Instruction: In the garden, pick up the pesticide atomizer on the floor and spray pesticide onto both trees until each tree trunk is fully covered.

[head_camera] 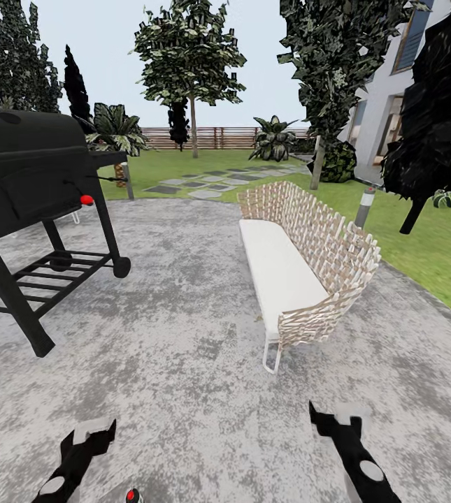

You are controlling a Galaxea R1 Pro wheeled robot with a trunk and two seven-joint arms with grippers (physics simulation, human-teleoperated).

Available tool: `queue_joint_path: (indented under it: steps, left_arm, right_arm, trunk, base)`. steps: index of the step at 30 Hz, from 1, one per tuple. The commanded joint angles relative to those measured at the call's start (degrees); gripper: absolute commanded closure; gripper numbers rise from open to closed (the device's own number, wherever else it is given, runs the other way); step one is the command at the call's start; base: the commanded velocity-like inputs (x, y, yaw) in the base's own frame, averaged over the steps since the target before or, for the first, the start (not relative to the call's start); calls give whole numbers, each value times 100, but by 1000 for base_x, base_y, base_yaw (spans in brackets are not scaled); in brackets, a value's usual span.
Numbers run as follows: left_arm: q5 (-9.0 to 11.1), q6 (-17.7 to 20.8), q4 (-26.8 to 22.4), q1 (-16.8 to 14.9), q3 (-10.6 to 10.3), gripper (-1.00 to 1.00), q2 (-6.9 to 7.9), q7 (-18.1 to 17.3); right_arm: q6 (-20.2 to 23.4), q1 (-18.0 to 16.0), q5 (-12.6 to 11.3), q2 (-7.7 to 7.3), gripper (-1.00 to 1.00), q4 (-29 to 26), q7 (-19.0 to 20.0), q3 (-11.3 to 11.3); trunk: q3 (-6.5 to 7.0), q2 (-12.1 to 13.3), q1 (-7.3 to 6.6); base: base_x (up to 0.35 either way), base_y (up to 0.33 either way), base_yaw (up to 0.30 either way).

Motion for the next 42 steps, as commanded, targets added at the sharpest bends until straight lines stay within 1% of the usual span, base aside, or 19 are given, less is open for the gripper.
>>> queue_joint_path:
  steps: [1, 2, 5, 9, 11, 12, 18, 20, 34, 42]
  left_arm:
    - [10, -11, 7, -80, 0, -100, -1, -11]
    - [-17, -11, 0, -128, -3, -100, -2, -10]
    - [-68, -11, -28, -184, -11, -100, -4, 17]
    - [-89, -25, -31, -169, -21, -100, 19, 4]
    - [-85, -27, -27, -165, -23, -100, 32, -3]
    - [-91, -30, -7, -163, -26, -100, 40, -6]
    - [-95, -28, 24, -161, -47, -100, 18, -16]
    - [-88, -16, 28, -166, -43, -100, 6, -17]
    - [-88, -3, 28, -202, -34, -100, 19, -10]
    - [-80, 1, 26, -214, -24, -100, 24, -8]
  right_arm:
    - [317, -273, 4, -2, -100, -25, -2, -2]
    - [588, -503, 3, -3, -100, -45, -1, -3]
    - [960, -845, -3, -12, -100, -133, 24, -3]
    - [1114, -986, -1, -35, -100, -425, 38, -6]
    - [1132, -1000, 1, -60, -100, -475, 39, -5]
    - [1145, -1010, 0, -96, -100, -523, 40, -4]
    - [1151, -1014, 5, -153, -100, -545, 39, -4]
    - [1151, -1014, 2, -231, -100, -546, 34, -4]
    - [1151, -1014, 2, -237, -100, -546, 23, -5]
    - [1151, -1014, 2, -237, -100, -538, 23, 2]
  trunk:
    - [-6, -2, -1]
    - [-6, -2, -1]
    - [-6, -2, -1]
    - [-6, -2, -1]
    - [-42, -82, 43]
    - [-60, -122, 65]
    - [-167, -363, 197]
    - [-204, -443, 241]
    - [-559, -1005, 548]
    - [-708, -1326, 724]
  base:
    - [0, 0, 0]
    - [0, 0, 0]
    - [0, 0, 0]
    - [0, 0, 0]
    - [0, 0, 0]
    - [0, 0, 0]
    - [0, 0, 0]
    - [0, 0, 0]
    - [0, 0, 0]
    - [0, 0, 0]
